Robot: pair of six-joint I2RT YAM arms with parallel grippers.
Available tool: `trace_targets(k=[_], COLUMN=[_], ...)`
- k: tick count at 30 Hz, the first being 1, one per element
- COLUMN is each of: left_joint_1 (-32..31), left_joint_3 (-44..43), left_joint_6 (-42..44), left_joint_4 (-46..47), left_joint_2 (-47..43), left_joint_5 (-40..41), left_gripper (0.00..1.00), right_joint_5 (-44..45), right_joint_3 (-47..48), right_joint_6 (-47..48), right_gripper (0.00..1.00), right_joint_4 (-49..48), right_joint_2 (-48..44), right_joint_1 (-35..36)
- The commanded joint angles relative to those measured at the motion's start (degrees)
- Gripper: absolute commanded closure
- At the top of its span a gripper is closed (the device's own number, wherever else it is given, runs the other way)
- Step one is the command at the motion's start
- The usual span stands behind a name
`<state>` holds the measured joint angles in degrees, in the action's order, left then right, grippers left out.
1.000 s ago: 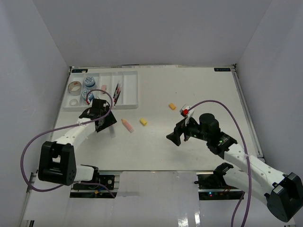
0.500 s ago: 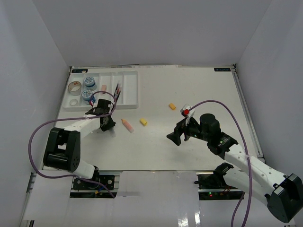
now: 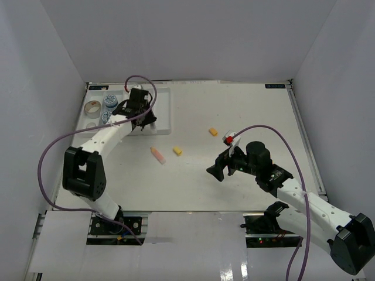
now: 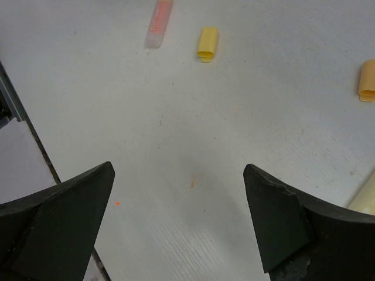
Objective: Sort the stationery into containers
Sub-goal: Place the stationery in the storage box, then pick up the pen from the center of the board.
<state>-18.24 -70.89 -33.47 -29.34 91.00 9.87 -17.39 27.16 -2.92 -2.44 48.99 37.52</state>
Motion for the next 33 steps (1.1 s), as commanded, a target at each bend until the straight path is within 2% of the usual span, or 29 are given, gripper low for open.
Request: trace_targets(k=[1, 5, 8, 12, 17, 19, 21, 25, 28, 32, 33], left_joint_1=[-0.2, -0.2, -0.2, -0.2, -0.3, -0.2, -0.2, -0.2, -0.3, -0.2, -0.1], left_joint_3=[-8.4, -18.6, -24.6, -29.7, -33.3, -33.8, -33.7, -31.9, -26.0, -11.5, -4.8], left_joint_6=[2.5, 4.6, 7.3, 9.0, 8.4, 8.1, 7.7, 7.7, 8.9, 10.2, 10.4], left_joint_4=[0.0, -0.3, -0.6, -0.6, -0.6, -0.6, -0.6, -0.2, 2.3, 8.7, 10.2], left_joint_2=[7.6, 18.8, 24.6, 29.3, 29.9, 27.8, 25.6, 16.2, 9.9, -4.9, -7.3], left_joint_5=[-1.1, -0.4, 1.4, 3.1, 1.0, -0.6, -2.3, -8.5, -13.3, -18.8, -19.9], left_gripper=[0.72, 0.66, 0.57, 0.41, 0.14, 0.06, 0.03, 0.02, 0.02, 0.02, 0.02], right_joint_5=[1.0, 2.7, 3.8, 4.7, 10.2, 15.7, 21.6, 26.2, 26.4, 26.4, 26.4], right_joint_3=[-0.4, 0.5, 1.0, 0.7, 0.1, 0.7, 1.6, 4.5, 6.7, 9.6, 10.0], right_joint_6=[-0.7, -0.8, -0.9, -2.1, -4.2, -6.2, -7.9, -10.0, -9.4, -9.7, -9.7], right_gripper=[0.02, 0.02, 0.02, 0.02, 0.02, 0.02, 0.02, 0.01, 0.00, 0.01, 0.05], right_joint_4=[-1.3, -0.2, 0.8, 2.0, 2.3, 4.4, 5.6, 7.5, 7.4, 7.3, 7.3], right_joint_2=[0.0, -0.6, -1.0, -2.0, -3.1, -2.3, -1.2, 4.3, 9.1, 15.6, 17.0], right_joint_1=[-0.2, -0.2, -0.2, -0.3, -0.3, -0.3, -0.9, -4.7, -7.6, -11.0, -11.3])
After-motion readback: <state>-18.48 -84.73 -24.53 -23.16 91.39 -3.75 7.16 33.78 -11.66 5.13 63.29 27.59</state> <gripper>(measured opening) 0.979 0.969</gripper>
